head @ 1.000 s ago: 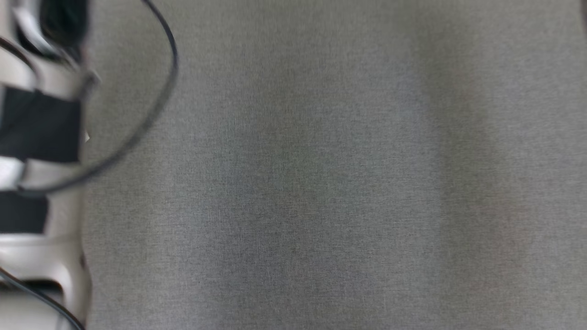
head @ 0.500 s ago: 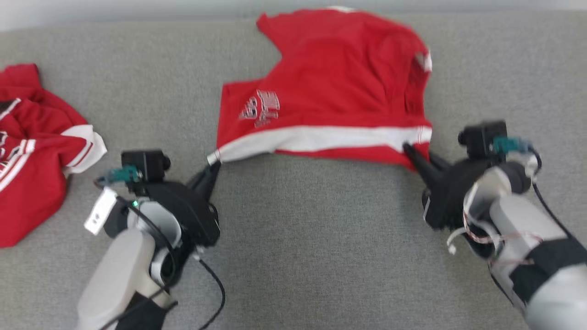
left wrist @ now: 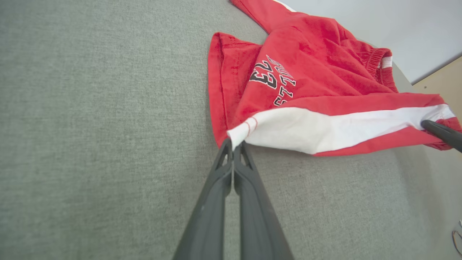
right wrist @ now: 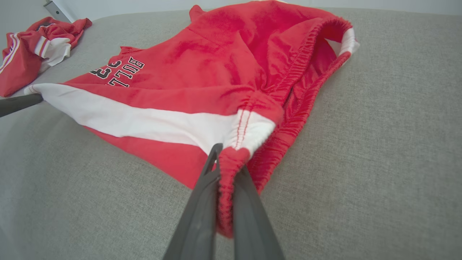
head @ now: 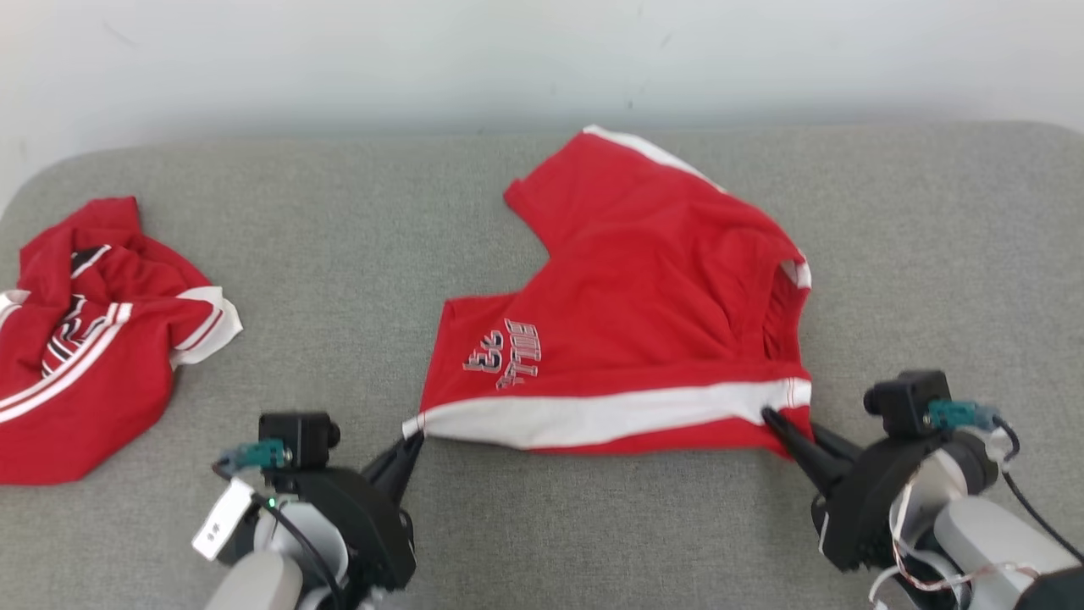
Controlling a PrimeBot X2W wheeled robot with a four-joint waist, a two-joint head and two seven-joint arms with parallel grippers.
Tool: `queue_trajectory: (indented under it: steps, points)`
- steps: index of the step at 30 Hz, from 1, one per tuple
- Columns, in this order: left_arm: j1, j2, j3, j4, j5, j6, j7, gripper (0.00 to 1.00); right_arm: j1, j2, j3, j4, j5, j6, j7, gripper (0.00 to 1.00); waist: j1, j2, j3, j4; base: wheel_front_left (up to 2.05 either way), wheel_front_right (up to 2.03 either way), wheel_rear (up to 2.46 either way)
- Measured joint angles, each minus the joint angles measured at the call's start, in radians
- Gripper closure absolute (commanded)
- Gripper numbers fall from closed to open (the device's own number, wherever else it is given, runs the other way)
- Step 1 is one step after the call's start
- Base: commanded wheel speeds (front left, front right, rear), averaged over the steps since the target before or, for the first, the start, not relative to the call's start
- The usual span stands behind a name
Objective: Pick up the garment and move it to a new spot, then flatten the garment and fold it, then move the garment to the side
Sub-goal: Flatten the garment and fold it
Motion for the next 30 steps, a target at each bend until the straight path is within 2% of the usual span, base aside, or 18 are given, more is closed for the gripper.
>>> queue_trajectory:
  steps: [8,9,10,11,12,13,14,20,25,30]
  points:
    - [0.077,-0.002,-0.007,-0.039,-0.002,0.004,0.002,1.0,0.069,-0.034,0.006,-0.021,0.025,0.0,-0.003,1.0,-0.0001,0.0,-0.043,-0.001,0.0,0.0,0.0]
    - [0.077,-0.002,-0.007,-0.042,-0.001,0.009,0.004,1.0,0.07,-0.034,0.006,-0.02,0.025,0.0,-0.003,0.93,0.0,0.0,-0.043,-0.002,0.0,0.0,0.0]
    - [0.078,-0.002,-0.007,-0.044,-0.001,0.01,0.004,1.0,0.07,-0.034,0.005,-0.02,0.025,0.0,-0.005,0.8,0.0001,0.0,-0.043,-0.003,0.0,0.0,0.0]
    - [0.078,-0.002,-0.007,-0.046,-0.001,0.015,0.005,0.99,0.07,-0.034,0.004,-0.02,0.025,0.0,-0.007,0.54,0.0001,0.0,-0.043,-0.004,0.0,0.0,0.0]
    - [0.078,-0.002,-0.006,-0.048,-0.001,0.018,0.005,0.73,0.07,-0.034,0.004,-0.02,0.025,0.0,-0.007,0.21,0.0001,0.0,-0.042,-0.005,0.0,0.0,0.0]
    - [0.078,-0.002,-0.006,-0.051,-0.001,0.02,0.006,0.51,0.07,-0.034,0.002,-0.02,0.026,0.0,-0.008,0.0,0.0001,-0.0001,-0.042,-0.005,0.0,0.0,0.0]
    - [0.079,-0.002,-0.006,-0.056,-0.001,0.028,0.008,0.0,0.07,-0.034,0.002,-0.02,0.028,0.0,-0.008,0.0,0.0001,0.0,-0.042,-0.006,0.0,0.0,0.0]
    - [0.093,0.001,0.01,-0.086,-0.001,0.052,0.002,0.0,0.072,-0.037,-0.027,-0.04,0.066,0.0,-0.03,0.0,0.0002,0.0,-0.045,-0.006,0.0,0.0,0.0]
    - [0.098,0.007,0.041,-0.158,-0.001,0.084,-0.028,0.0,0.108,-0.064,-0.05,-0.095,0.076,0.0,-0.053,0.0,0.0002,0.0002,-0.057,-0.001,0.0,0.0,0.0]
    - [0.129,0.011,0.052,-0.216,0.0,0.102,-0.039,0.0,0.129,-0.083,-0.062,-0.137,0.07,-0.034,-0.066,0.0,0.0002,0.0001,-0.064,0.001,0.0,0.0,0.0]
